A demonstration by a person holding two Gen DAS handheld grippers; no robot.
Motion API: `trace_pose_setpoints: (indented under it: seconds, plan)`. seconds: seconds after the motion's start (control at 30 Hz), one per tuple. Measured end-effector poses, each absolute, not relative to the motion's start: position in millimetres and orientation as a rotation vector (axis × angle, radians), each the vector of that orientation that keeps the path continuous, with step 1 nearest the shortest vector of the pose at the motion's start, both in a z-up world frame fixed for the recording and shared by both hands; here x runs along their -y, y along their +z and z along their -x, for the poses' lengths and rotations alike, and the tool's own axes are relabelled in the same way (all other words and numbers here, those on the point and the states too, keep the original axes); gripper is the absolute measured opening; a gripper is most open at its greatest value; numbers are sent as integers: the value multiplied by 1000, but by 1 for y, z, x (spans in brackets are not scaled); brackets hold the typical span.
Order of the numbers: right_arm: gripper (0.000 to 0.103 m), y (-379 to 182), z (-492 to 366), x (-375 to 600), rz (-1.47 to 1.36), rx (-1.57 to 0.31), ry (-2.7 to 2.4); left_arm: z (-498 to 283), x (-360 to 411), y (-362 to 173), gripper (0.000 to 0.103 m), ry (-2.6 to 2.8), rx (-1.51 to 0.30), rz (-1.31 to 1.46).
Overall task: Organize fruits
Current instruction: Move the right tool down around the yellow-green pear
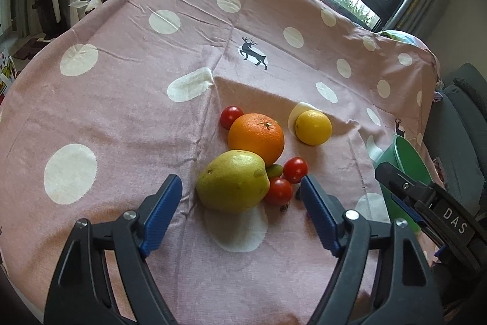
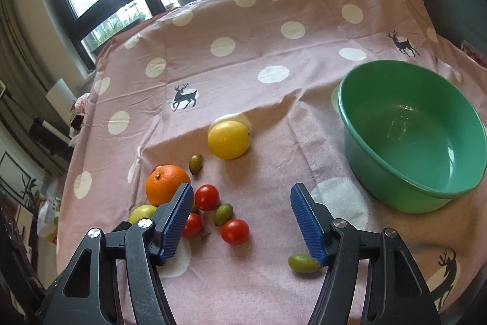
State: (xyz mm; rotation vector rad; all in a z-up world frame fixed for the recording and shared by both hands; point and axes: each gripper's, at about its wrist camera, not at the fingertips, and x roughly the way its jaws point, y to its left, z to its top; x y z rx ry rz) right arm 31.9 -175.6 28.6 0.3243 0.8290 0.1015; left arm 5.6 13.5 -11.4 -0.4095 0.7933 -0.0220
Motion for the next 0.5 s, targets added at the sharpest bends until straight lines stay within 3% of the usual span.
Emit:
trace_pose_setpoints:
  seconds: [0.13,0.2,0.27,0.33,0.4,0.5]
  plan:
    - [68,29,-32,173,-326,-829,112,-3,-15,-8,71,-24,-775,406]
    - [54,29,-33,170,-315,-829,121,-3,-16,-8,64,-31,-777,415]
    - [47,28,-33,167,-312,-834,130,-3,-17,-9,48,-34,-779,419]
    - [41,26,-35,164,-323,-843,149,-4,-17,-9,37,-35,-787,417]
    - [29,24,-36,162,-343,-857,176,-5,-18,-11,29,-42,-801,418]
    - [25,22,-38,158,-364,-875,211,-6,-19,-13,21,-54,-814,430]
